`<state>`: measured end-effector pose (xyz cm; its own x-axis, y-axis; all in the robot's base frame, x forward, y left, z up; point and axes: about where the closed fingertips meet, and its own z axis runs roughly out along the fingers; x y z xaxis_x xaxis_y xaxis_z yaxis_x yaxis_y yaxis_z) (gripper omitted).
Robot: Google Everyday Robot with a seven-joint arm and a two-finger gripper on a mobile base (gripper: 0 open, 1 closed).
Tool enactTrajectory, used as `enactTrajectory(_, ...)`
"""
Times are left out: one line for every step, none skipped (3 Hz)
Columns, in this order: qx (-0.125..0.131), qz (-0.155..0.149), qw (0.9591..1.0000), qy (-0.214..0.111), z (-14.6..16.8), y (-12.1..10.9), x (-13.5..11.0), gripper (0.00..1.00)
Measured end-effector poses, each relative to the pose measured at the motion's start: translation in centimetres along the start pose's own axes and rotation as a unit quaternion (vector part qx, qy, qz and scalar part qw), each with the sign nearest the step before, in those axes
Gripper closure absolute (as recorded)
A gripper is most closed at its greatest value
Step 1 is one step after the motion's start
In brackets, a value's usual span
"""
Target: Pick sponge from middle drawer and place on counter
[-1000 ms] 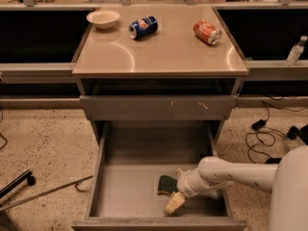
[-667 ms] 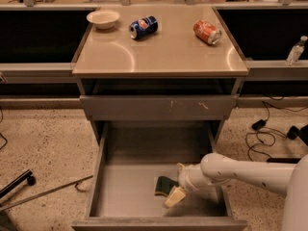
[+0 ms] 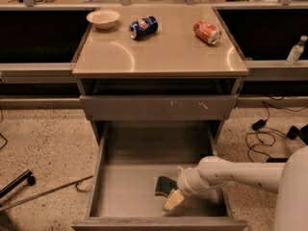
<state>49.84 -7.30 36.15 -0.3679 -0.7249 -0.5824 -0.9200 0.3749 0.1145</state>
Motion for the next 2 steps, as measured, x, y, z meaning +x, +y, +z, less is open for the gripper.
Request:
enactTrajectory(-0.006,0.004,1.0,0.006,0.55,0.17,0.59,0.0)
enactTrajectory(-0.014,0.006,0.9998,0.01,1.09,0.43,1.02,0.0)
